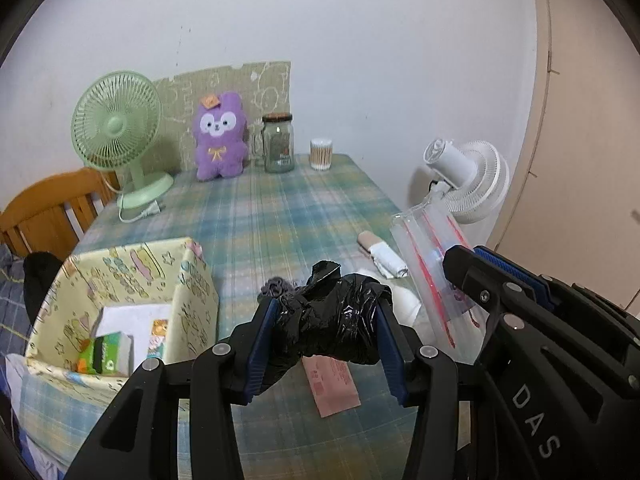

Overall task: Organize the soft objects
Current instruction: 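Lift black bag with left gripper while right gripper lifts clear bag toward box, then lower black bag with left gripper while right gripper lowers clear bag into box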

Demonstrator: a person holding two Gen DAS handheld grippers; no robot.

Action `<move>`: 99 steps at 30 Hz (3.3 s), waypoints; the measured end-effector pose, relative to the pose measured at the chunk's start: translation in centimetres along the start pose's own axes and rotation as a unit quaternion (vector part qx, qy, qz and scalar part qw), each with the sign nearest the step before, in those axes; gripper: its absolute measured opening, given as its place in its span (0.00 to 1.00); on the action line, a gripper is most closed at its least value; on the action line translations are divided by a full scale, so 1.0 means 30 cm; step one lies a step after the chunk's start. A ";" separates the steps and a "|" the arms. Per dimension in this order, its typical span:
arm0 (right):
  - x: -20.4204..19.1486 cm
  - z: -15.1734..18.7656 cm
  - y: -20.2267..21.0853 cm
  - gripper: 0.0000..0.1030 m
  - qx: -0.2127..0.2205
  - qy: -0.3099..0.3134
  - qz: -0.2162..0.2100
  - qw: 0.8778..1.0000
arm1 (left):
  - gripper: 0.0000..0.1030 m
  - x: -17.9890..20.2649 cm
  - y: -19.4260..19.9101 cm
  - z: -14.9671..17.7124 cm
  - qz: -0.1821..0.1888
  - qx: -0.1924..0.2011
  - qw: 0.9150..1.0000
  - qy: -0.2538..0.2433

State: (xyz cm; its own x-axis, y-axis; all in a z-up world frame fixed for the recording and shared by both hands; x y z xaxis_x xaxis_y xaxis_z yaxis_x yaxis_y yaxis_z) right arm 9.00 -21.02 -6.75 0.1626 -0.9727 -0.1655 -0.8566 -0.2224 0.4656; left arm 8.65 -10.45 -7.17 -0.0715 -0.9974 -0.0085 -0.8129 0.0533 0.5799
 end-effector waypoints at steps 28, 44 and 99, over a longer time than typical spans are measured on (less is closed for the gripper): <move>-0.107 -0.096 0.089 0.14 0.033 -0.001 0.007 0.999 | 0.49 -0.076 0.108 -0.112 0.009 0.041 0.999 -0.026; -0.286 -0.128 0.006 0.14 0.036 0.021 -0.012 0.999 | 0.50 -0.269 0.094 -0.131 0.002 0.041 0.999 -0.009; -0.730 0.056 -0.441 0.14 -0.129 0.049 -0.102 0.985 | 0.69 -0.755 -0.182 0.013 -0.051 -0.081 0.995 -0.018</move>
State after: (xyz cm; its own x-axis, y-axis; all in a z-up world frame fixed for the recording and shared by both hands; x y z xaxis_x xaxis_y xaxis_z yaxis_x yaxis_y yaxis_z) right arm 15.94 3.33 -10.76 0.3767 -0.9045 -0.2000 -0.6495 -0.4118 0.6391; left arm 14.49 11.87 -10.46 -0.0173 -0.9946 -0.1021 -0.7135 -0.0592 0.6982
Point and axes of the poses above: each gripper's, at about its wrist camera, not at the fingertips, and y roughly against the way its jaws point, x to its right, z to its underside, the point moved 1 cm from there along -y, roughly the way its jaws point, and after that the axes turned 1 degree about x, right-handed, at the moved point
